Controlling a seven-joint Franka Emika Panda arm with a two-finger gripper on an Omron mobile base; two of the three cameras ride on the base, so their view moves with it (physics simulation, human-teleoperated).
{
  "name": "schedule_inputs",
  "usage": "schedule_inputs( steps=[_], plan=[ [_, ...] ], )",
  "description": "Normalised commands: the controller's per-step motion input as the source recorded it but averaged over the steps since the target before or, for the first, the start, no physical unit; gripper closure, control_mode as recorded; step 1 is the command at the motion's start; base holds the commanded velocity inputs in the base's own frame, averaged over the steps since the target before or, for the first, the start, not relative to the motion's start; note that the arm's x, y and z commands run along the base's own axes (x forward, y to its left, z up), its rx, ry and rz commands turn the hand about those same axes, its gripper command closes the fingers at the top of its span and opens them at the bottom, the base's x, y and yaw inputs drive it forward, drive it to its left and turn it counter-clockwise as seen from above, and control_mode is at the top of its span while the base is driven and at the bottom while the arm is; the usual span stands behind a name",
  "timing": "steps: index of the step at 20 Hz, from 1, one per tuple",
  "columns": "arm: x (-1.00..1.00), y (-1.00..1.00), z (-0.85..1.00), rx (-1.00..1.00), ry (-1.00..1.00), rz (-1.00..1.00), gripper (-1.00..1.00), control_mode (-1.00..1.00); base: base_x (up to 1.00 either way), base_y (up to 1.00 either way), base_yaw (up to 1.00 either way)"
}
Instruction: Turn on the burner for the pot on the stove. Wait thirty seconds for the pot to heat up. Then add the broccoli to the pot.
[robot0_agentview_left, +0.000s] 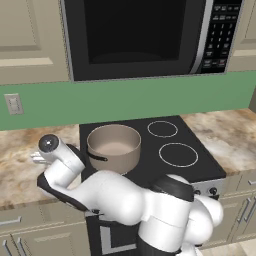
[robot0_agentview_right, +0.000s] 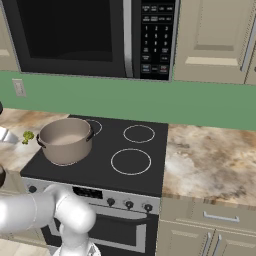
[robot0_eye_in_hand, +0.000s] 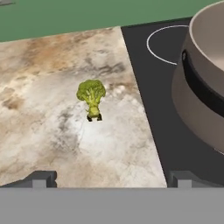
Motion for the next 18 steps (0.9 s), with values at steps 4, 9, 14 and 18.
schedule_inputs(
  steps=[4,9,14,18],
  plan=[
    [0.18,0.07,-0.17,0.00,0.01,0.00,-1.00,-1.00,0.00,0.00,0.00],
    [0.16,0.06,-0.25,0.00,0.00,0.00,-1.00,-1.00,0.00,0.00,0.00],
    [0.21,0.02,-0.24,0.00,0.00,0.00,-1.00,-1.00,0.00,0.00,0.00],
    [0.31,0.00,-0.04,0.00,0.00,0.00,-1.00,-1.00,0.00,0.00,0.00]
  ],
)
